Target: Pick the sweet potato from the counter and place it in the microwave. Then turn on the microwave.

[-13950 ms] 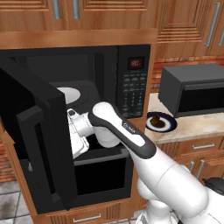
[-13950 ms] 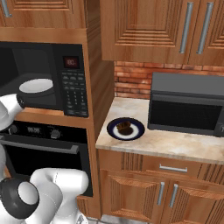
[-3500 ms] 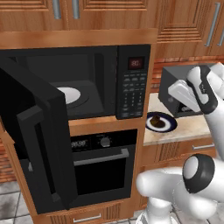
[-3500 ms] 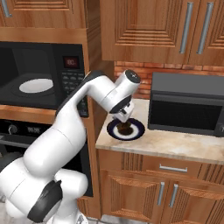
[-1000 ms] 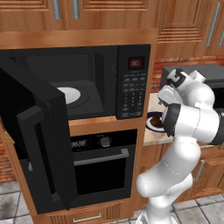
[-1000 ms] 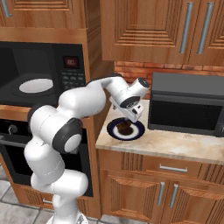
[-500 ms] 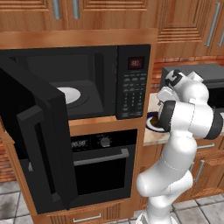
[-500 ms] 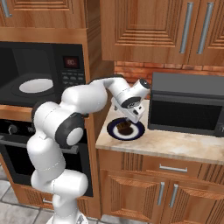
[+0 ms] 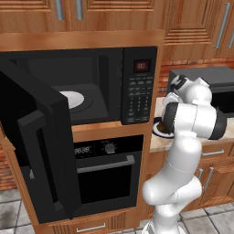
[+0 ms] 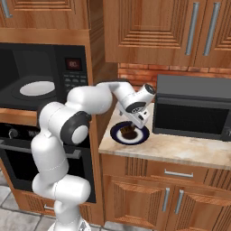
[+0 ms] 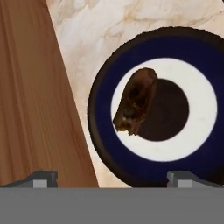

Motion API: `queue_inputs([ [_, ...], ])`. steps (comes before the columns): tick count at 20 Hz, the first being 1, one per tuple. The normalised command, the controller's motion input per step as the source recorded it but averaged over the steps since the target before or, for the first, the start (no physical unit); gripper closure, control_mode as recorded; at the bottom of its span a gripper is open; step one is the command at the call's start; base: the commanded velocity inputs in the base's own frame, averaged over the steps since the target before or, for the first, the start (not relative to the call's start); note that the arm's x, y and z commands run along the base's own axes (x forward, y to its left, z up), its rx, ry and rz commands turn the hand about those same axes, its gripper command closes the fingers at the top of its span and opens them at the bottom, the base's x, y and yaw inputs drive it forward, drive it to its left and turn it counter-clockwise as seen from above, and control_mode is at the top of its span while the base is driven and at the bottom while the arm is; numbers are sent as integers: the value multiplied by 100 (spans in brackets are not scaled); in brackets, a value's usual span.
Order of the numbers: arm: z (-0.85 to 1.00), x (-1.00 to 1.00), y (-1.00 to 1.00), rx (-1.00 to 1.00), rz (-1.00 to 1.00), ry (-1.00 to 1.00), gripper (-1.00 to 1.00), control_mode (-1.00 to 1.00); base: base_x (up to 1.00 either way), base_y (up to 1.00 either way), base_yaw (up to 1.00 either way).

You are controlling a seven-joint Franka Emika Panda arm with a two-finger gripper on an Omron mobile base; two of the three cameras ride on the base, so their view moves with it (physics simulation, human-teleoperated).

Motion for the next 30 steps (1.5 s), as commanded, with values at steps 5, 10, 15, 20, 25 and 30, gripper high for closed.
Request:
queue_inputs([
  [5,-19,16,-4,0,0,0,-100,-100,0,0,0],
  [10,-18,13,-4,0,0,0,-100,-100,0,0,0],
  [15,-13,15,-5,0,0,0,-100,-100,0,0,0],
  [20,-8,19,-2,0,0,0,-100,-100,0,0,0],
  [25,-5,14,0,0,0,3,-100,-100,0,0,0],
  [30,-8,7,-2,0,0,2,-100,-100,0,0,0],
])
